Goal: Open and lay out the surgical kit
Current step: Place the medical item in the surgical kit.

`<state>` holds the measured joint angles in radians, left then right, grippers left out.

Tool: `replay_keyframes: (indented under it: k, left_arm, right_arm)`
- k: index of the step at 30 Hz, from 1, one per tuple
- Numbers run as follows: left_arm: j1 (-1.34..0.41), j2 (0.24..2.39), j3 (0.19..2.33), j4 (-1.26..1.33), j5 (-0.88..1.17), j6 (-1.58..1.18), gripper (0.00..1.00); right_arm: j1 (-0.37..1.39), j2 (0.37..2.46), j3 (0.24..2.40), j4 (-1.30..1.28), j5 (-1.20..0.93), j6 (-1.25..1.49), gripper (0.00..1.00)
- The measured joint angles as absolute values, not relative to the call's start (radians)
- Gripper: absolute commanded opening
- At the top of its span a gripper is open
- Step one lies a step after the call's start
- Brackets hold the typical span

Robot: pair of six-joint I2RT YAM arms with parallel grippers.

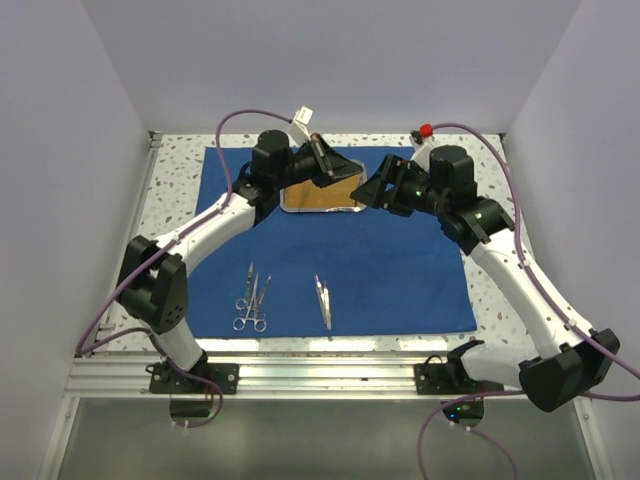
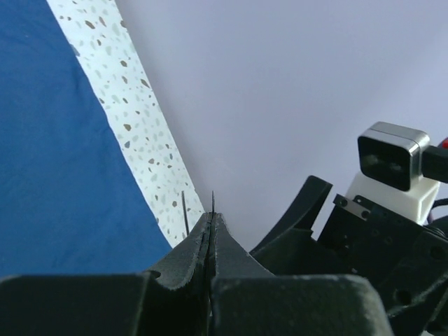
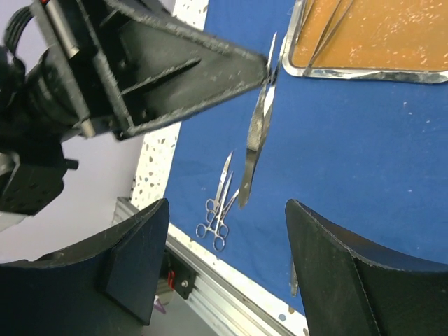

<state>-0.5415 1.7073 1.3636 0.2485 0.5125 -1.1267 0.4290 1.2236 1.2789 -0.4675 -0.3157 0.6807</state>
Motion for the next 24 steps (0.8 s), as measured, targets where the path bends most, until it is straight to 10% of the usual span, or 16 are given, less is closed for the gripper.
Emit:
replay_keyframes:
  k: [13, 24]
  left_arm:
    - [-0.644, 1.685, 1.367, 0.245, 0.493, -1.127, 0.00]
    - [-0.655, 1.677, 1.372, 0.246, 0.483, -1.134, 0.00]
  right_arm:
    - [0.429, 1.214, 1.279, -0.489, -0.244, 0.654, 0.63]
    - [0.426, 1.216, 1.278, -0.519, -0.199, 0.621, 0.03]
